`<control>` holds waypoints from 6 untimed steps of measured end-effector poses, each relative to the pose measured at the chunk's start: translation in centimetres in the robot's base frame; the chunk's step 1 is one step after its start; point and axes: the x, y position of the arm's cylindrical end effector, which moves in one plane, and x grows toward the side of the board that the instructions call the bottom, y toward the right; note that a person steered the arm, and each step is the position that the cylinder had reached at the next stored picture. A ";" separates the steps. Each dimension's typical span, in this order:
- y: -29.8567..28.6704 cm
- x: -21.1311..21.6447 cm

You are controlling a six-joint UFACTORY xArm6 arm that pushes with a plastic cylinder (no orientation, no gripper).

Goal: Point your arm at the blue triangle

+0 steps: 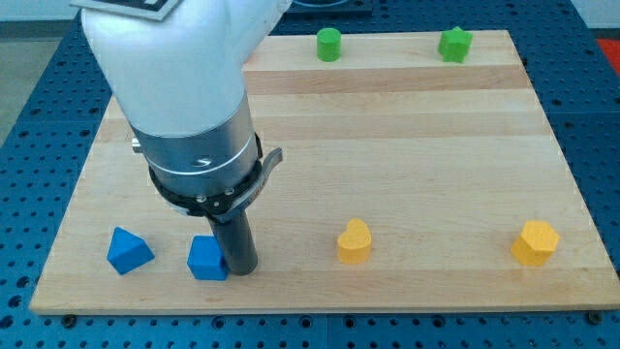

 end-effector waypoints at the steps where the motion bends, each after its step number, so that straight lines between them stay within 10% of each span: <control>1: 1.2 0.9; 6: -11.4 3.7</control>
